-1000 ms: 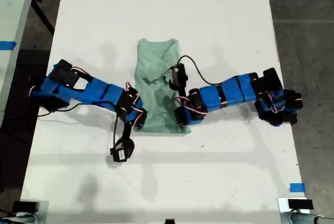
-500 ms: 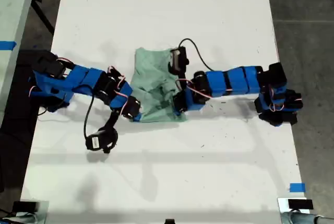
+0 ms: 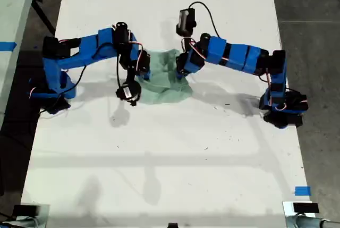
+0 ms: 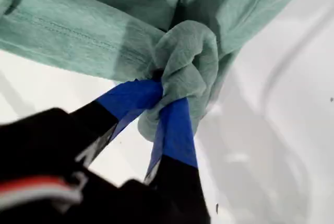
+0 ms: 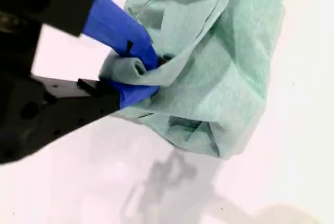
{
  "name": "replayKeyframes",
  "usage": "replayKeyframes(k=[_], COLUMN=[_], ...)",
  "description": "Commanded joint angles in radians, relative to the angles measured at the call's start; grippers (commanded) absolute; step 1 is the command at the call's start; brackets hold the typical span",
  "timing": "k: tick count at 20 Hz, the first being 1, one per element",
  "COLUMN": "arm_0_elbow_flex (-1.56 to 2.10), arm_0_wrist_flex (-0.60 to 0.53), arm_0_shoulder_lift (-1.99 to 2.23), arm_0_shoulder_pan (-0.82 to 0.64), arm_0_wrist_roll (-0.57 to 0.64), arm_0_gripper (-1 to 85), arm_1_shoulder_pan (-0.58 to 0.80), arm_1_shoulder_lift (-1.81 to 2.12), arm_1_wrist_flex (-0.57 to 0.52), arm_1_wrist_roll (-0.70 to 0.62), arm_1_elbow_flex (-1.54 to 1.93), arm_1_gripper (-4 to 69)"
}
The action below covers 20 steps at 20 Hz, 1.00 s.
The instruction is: Fold t-shirt
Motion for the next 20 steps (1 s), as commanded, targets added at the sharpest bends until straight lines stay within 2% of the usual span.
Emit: replayKeyframes(k=[1,5,6,7,8,9,10,14,17,20], arm_0_elbow_flex=[-0.023,-0.023,-0.029,-0.046,-0.058,-0.058,-0.058,-0.018,0.038,0.212], arm_0_wrist_flex=[-0.023,-0.054,-0.055,-0.040,-0.026,-0.025,-0.015,0.035,0.061,0.044], arm_0_shoulder_lift=[-0.043,-0.106,-0.104,-0.097,-0.067,-0.025,0.031,0.284,0.434,0.609], arm_0_shoulder_pan=[-0.100,-0.156,-0.167,-0.178,-0.195,-0.219,-0.249,-0.394,-0.469,-0.486], arm_0_wrist_roll=[0.031,0.052,0.055,0.057,0.064,0.089,0.104,0.140,0.160,0.164], arm_0_gripper=[0.0,0.0,0.5,8.0,16.7,27.7,30.6,31.3,31.0,29.6], arm_1_shoulder_pan=[0.058,0.080,0.086,0.097,0.115,0.140,0.167,0.296,0.373,0.410], arm_1_shoulder_lift=[-0.023,-0.091,-0.091,-0.091,-0.087,-0.071,-0.037,0.144,0.307,0.532], arm_1_wrist_flex=[-0.080,-0.106,-0.104,-0.091,-0.064,-0.055,-0.051,0.034,0.110,0.143], arm_1_wrist_roll=[-0.034,-0.038,-0.034,-0.028,-0.029,-0.048,-0.075,-0.117,-0.143,-0.158], arm_1_elbow_flex=[-0.117,-0.155,-0.161,-0.181,-0.210,-0.222,-0.225,-0.206,-0.115,0.103], arm_1_gripper=[-1.2,-0.7,1.9,13.6,28.6,39.9,39.7,29.9,27.5,25.7])
